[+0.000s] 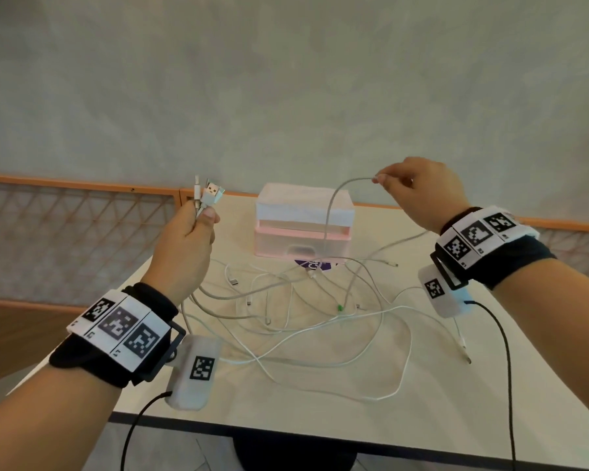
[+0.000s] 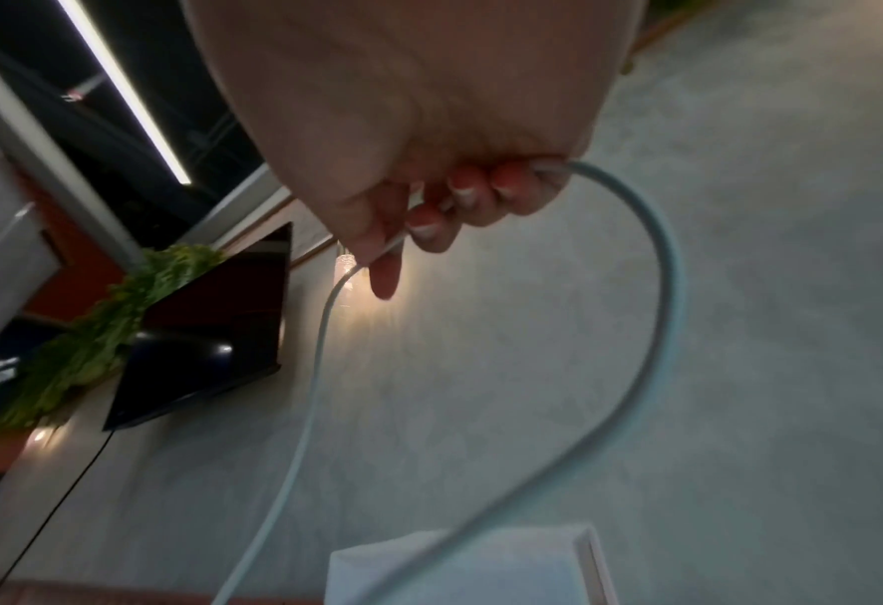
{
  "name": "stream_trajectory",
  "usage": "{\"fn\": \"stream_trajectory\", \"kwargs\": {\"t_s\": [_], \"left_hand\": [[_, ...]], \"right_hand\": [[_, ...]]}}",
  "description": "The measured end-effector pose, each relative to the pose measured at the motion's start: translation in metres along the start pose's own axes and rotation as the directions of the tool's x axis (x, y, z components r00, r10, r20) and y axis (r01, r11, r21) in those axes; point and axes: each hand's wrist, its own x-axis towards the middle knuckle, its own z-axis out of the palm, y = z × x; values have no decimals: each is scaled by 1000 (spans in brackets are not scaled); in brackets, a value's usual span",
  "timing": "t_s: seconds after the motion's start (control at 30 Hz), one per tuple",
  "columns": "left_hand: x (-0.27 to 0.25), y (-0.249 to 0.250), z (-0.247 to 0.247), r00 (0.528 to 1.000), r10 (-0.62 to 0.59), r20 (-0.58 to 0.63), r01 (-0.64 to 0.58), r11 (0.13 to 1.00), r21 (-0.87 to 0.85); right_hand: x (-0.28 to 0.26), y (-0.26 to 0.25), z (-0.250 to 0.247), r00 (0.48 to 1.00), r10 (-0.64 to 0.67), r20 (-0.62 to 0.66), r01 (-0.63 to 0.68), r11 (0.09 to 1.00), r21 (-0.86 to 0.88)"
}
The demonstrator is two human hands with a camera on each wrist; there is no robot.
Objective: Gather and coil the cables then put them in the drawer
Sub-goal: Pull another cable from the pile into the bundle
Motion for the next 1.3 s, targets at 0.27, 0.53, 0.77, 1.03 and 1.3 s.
{"fn": "stream_trajectory", "kwargs": {"t_s": [0.27,0.53,0.77,1.03,1.3], "left_hand": [[-1,1,-3,999,-15,-31,15,1000,-22],[-5,-5,-7,998,-57,-15,56,998,-14],[-6,-13,-6,995,-93,26,94,995,-21],[-7,-9,-1,995,-82,57,85,995,-60],[-6,-10,-10,994,-91,65,96,992,-85]], "right_hand": [[0,2,-4,840,-421,-343,266,870,-415],[-56,43,60,857,161,490,139,842,-520],[-61,34,91,860,202,468,34,893,-448],[-50,-27,140,747,128,652,37,972,-233],[-43,-18,175,644,274,715,69,909,-411]]}}
